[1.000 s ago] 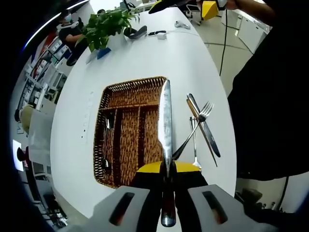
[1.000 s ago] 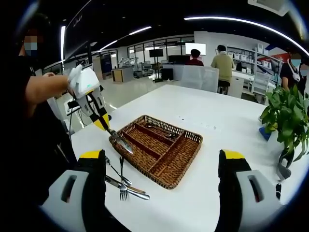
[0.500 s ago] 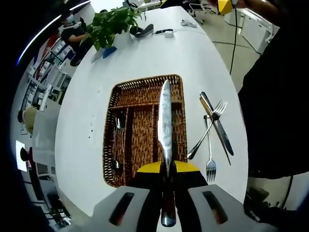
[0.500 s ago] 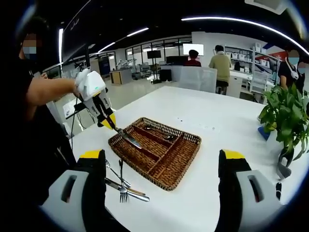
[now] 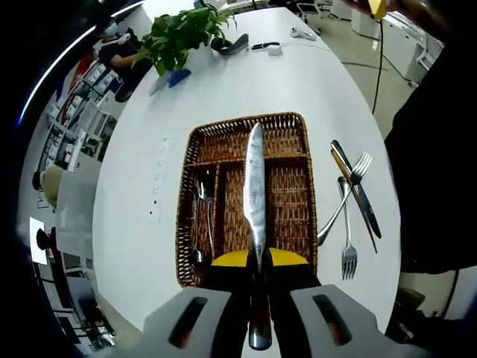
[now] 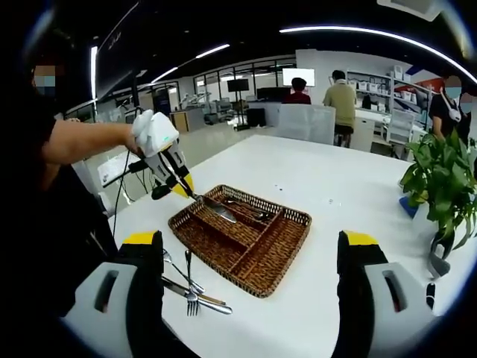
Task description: Arrange the knives, forks, and spoons in their matching storage slots by inserting each utensil handle-first until every utensil is classified and aligned in the correct compartment
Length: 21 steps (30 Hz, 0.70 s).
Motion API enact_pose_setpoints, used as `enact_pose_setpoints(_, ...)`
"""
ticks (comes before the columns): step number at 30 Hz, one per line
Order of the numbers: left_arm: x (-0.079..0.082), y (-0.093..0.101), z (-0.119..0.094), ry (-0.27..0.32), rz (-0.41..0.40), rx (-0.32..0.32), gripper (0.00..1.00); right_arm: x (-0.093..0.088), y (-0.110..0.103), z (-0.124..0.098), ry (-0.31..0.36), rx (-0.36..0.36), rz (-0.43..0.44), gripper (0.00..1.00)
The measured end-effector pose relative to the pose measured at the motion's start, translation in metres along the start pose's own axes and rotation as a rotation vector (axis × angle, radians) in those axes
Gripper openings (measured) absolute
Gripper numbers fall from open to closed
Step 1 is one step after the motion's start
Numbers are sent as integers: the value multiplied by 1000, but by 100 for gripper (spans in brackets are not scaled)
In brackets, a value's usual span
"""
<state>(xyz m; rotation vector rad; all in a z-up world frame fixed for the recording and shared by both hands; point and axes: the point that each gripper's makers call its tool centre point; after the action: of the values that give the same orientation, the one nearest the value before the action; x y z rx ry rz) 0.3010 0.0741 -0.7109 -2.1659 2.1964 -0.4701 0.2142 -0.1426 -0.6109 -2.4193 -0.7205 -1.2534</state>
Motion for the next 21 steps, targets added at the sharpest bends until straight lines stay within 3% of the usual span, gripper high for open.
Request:
enact_pose_setpoints(7,1,-7,3,3,-2,8,5,-2,3,1,-3,-5,8,100)
enact_pose_setpoints(21,-6,1,25,7,-13,8,5,-4,5,3,-4,-10,23,100)
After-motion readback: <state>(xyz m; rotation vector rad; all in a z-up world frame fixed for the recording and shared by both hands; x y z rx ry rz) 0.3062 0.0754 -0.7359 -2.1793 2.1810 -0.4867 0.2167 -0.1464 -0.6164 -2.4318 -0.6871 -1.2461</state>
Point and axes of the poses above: the point that each gripper's makers call its tool centre point, and the gripper's own axes: z roughly forward along the fingers, y roughly to its right, x roughly out of its top, and after that the axes turned 8 degrees about -y, right-handed
